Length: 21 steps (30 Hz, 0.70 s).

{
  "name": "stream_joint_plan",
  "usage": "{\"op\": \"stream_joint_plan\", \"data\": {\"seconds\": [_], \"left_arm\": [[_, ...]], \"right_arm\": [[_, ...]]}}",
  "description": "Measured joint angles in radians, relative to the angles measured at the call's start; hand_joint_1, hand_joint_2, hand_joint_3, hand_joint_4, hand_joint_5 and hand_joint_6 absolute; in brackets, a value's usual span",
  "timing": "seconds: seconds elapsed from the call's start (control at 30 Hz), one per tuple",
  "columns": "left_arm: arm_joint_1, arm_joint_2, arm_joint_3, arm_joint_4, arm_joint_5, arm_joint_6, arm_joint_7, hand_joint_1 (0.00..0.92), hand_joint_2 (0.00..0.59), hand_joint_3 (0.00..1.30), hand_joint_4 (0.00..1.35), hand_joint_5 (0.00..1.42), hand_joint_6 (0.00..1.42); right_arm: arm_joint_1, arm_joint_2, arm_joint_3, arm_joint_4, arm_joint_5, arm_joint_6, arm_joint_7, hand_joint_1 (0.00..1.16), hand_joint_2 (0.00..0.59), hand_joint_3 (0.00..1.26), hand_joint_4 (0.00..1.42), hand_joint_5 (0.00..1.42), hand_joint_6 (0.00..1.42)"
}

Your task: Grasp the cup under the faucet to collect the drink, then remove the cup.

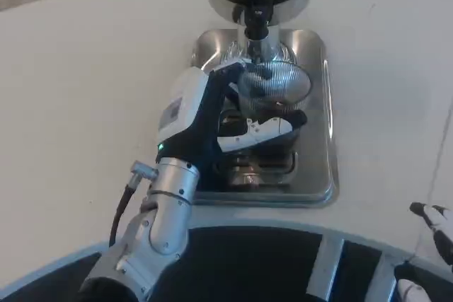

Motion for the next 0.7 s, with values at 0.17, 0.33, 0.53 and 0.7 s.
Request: {"op": "stream_joint_plan", "data": {"seconds": [0.17,0.33,0.53,0.7], "left_arm": [[0.033,0.023,0.006,-0.039,-0.002,-0.007,-0.001,0.585,0.06,0.97,1.12,1.28,0.4],[0.09,0.055,0.026,-0.104,-0.01,-0.028,-0.035,0.586,0.053,0.97,1.13,1.28,0.4],[0.154,0.09,0.07,-0.191,-0.038,-0.058,-0.091,0.59,0.042,0.96,1.13,1.28,0.41],[0.217,0.124,0.115,-0.276,-0.081,-0.1,-0.154,0.595,0.039,0.96,1.13,1.28,0.41]], "right_arm": [[-0.013,-0.005,-0.014,0.0,0.015,0.001,0.0,0.3,0.504,0.04,0.0,0.0,0.0],[-0.024,-0.016,-0.036,0.0,0.032,0.005,0.0,0.29,0.499,0.04,0.0,0.0,0.0],[-0.046,-0.022,-0.04,0.0,0.035,0.025,0.0,0.29,0.496,0.04,0.0,0.0,0.0],[-0.063,-0.027,-0.035,0.0,0.032,0.039,0.001,0.28,0.492,0.04,0.0,0.0,0.0]]}}
